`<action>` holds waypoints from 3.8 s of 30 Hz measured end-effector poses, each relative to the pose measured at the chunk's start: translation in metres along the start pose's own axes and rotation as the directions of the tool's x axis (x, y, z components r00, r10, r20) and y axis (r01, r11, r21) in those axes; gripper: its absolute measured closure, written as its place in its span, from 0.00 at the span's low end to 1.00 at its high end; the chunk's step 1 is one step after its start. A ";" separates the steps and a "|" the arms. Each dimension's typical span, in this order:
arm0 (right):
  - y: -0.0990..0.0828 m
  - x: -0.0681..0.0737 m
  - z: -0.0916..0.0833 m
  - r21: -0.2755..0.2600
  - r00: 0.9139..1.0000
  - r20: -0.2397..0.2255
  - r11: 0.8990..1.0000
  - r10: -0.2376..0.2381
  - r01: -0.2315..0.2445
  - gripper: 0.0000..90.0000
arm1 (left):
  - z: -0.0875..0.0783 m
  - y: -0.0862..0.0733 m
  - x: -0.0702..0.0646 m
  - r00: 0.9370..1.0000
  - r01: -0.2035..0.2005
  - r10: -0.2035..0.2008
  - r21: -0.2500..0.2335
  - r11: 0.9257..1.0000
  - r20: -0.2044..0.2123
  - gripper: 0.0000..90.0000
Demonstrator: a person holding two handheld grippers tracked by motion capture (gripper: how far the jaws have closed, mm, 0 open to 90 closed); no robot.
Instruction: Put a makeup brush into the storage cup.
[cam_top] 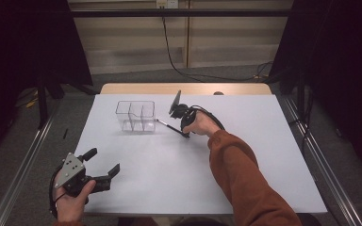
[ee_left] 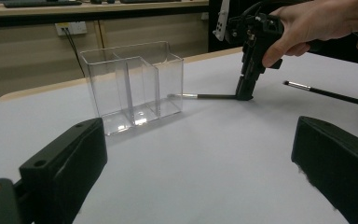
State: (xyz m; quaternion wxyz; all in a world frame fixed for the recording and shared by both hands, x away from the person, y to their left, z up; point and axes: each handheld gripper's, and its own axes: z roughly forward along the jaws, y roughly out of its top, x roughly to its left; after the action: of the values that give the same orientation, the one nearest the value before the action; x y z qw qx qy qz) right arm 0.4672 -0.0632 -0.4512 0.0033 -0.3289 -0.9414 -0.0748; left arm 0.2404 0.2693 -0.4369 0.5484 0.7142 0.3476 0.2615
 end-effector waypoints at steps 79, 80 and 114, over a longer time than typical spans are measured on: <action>-0.063 -0.003 -0.021 -0.673 0.984 -0.128 0.718 0.123 -0.177 0.94 | -0.001 0.001 0.000 1.000 0.003 -0.003 -0.006 1.000 -0.010 0.04; -0.064 -0.003 -0.020 -0.683 0.984 -0.129 0.708 0.122 -0.177 0.94 | -0.001 0.001 0.000 1.000 0.004 -0.004 -0.006 1.000 -0.010 0.04; -0.102 0.006 -0.030 -0.820 0.984 -0.167 0.546 0.058 -0.171 0.94 | 0.002 0.004 -0.001 1.000 0.008 -0.008 -0.011 1.000 0.000 0.04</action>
State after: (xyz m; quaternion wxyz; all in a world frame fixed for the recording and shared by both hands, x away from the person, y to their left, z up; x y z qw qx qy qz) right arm 0.3976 -0.1428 -0.4350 -0.0912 -0.3469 -0.7687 -0.5295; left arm 0.2427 0.2668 -0.4338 0.5534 0.7098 0.3488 0.2613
